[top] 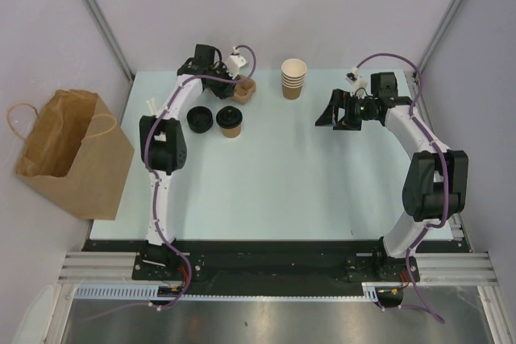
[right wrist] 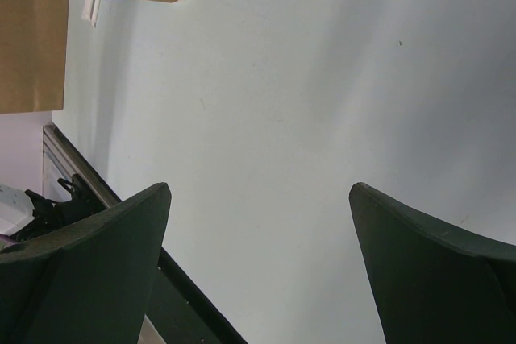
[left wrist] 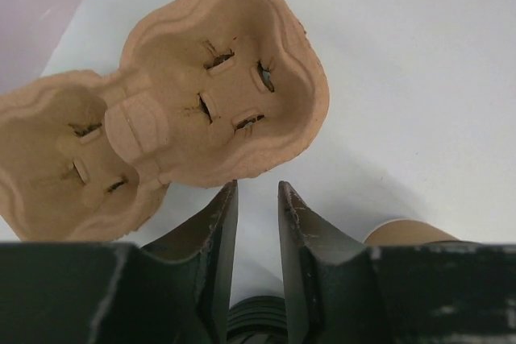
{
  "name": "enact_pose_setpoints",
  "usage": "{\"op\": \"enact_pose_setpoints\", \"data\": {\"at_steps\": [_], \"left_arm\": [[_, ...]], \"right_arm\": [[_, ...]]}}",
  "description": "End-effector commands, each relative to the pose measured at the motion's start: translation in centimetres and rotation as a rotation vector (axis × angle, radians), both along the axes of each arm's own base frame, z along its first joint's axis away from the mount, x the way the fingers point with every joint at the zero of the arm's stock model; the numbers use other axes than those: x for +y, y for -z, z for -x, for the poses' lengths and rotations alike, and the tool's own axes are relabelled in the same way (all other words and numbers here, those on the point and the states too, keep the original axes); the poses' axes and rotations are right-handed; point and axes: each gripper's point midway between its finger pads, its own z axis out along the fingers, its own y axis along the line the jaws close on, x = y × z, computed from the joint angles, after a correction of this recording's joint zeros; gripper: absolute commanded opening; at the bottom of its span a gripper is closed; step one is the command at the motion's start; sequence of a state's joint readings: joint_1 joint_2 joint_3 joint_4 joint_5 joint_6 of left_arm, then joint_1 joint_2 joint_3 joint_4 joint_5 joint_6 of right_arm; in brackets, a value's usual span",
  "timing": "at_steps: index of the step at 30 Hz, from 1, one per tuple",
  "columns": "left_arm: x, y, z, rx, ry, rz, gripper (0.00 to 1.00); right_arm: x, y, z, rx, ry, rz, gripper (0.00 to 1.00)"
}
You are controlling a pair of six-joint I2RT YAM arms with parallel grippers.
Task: Pack the takeout coffee
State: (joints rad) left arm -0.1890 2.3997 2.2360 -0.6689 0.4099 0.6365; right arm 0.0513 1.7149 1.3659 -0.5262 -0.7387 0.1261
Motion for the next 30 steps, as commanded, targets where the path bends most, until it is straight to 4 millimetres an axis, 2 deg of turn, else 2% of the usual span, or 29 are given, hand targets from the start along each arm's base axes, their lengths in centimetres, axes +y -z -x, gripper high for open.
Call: {"op": "enact_pose_setpoints", "data": {"at_steps": [1, 7, 10, 25, 30], "left_arm": [[-0.5, -4.3, -0.2, -0.131, 0.148, 0.014, 0.29], [-1.3, -3.8, -0.2, -0.13, 0.192, 0.033, 0.29], [-1.5, -3.4, -0.3, -0.123, 0.193, 0.044, 0.32], [-2.3, -0.5, -0.8, -0.087, 0.186, 0.046, 0.34], [-2.5, -0.3, -1.2, -0.098, 0.183, 0.044, 0.34]], "right_arm": [[0.5, -1.6, -0.9, -0.066, -0.023, -0.004, 0.99], [0.3, -1.6, -0.9, -0.066, -0.018, 0.001, 0.99], [0.3, -1.6, -1.0, -0.068, -0.017, 0.002, 0.99], [0.1, -1.3, -1.1, -0.062, -0.011, 0.004, 0.99], [0.1, -1.3, -1.2, -0.06, -0.011, 0.003, 0.99]]}}
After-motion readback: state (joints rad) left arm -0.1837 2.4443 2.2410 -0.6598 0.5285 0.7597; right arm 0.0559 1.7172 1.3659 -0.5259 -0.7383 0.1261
